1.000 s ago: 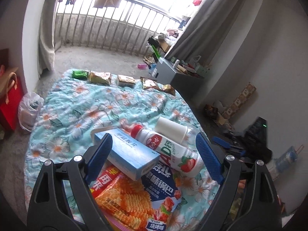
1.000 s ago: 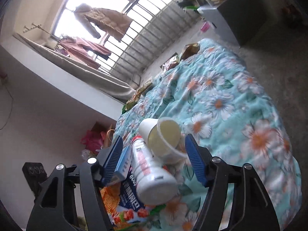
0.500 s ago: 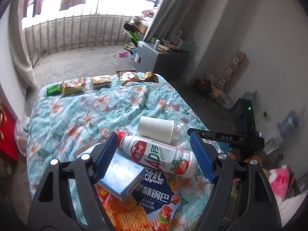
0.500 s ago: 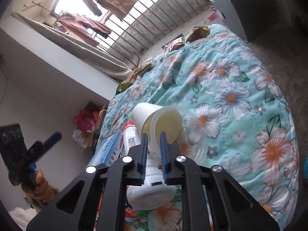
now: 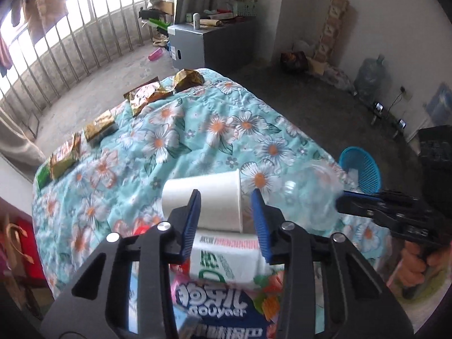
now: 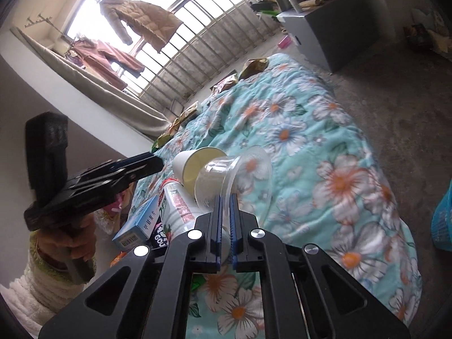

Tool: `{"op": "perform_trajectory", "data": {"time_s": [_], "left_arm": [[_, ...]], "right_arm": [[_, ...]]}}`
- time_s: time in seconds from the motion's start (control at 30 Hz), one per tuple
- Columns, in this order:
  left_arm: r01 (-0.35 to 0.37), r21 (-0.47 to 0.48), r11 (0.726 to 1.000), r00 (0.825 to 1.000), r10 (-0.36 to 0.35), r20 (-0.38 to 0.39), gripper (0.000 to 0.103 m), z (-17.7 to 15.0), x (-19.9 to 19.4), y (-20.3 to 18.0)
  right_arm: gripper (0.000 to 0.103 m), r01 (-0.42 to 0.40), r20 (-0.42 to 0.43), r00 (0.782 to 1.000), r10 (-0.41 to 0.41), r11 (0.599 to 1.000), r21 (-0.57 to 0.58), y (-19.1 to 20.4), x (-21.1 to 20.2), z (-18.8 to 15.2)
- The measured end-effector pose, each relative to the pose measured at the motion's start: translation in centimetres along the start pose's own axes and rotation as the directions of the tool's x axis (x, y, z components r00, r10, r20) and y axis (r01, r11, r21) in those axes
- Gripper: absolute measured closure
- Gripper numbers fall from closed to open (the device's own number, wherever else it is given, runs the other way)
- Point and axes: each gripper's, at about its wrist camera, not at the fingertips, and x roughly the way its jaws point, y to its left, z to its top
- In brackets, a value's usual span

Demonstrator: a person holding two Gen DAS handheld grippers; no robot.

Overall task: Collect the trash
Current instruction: 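Grasp the white paper cup with the left tool while the right tool grasps the clear plastic lid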

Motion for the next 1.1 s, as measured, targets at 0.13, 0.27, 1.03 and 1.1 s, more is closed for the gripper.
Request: {"op": "perform_trajectory", "data": {"time_s": [0.13, 0.27, 1.03, 1.1], "left_arm": [[0.001, 0.037, 0.999, 1.000, -0.001, -0.017, 0.076, 0.3, 1.5, -1.2], [-0.016, 0.073, 0.997, 0.999, 0.020, -0.051, 0.076, 0.3, 2.9, -2.0], [-0.157, 0.106, 0.982, 0.987, 0.158, -0.004, 0.098, 1.2, 3.1, 0.0], [-0.165, 0.091, 0.982, 0.986, 0.166, 0.005, 0.099, 1.2, 2.7, 0.6]], "right_arm": [[0.098, 0.024, 0.009, 1.000, -0.024, 1.000, 0.004, -0.3, -1.0, -0.7], [0.098, 0.005, 0.015, 1.000, -0.005, 1.000, 0.019, -0.5, -1.3, -1.0], [0.064, -0.160, -0.032, 0.986, 0.162, 0.985, 0.066, 0.7, 1.4, 0.8], [0.063, -0.152, -0.050, 0.987, 0.155, 0.987, 0.059, 1.2, 2.4, 1.0]]}}
